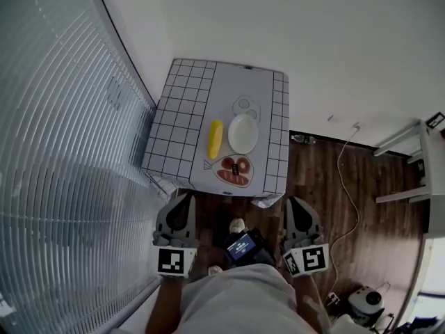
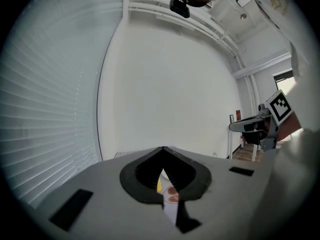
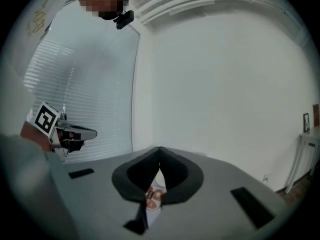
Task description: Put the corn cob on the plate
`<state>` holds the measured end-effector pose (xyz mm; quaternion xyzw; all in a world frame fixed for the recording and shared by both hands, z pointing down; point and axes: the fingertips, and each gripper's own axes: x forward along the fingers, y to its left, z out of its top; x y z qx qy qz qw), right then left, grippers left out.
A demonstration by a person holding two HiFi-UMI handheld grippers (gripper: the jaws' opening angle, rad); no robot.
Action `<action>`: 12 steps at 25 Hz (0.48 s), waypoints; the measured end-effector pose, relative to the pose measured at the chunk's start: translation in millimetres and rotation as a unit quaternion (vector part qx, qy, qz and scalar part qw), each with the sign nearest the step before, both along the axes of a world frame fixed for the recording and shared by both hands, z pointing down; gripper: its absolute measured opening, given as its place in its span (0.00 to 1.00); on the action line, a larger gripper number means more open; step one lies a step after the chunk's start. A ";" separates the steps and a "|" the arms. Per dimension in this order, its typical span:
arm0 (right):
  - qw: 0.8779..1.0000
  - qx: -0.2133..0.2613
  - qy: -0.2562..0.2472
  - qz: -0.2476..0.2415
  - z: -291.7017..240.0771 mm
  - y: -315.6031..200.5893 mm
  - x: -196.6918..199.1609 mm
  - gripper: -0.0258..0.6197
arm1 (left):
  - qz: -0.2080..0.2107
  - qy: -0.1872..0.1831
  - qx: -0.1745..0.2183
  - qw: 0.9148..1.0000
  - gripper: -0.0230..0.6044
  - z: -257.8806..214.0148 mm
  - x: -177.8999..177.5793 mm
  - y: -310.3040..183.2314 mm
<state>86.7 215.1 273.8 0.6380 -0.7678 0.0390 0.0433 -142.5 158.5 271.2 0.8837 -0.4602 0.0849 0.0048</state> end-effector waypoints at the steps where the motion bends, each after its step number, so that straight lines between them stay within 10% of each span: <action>1: 1.000 -0.003 -0.002 -0.001 2.2 -8.8 4.8 0.05 | -0.001 -0.003 -0.005 1.000 0.05 2.6 4.7 -8.1; 12: 0.999 -0.018 -0.017 -0.044 19.0 -78.2 34.8 0.05 | -0.031 -0.030 -0.023 0.999 0.05 20.3 42.0 -83.0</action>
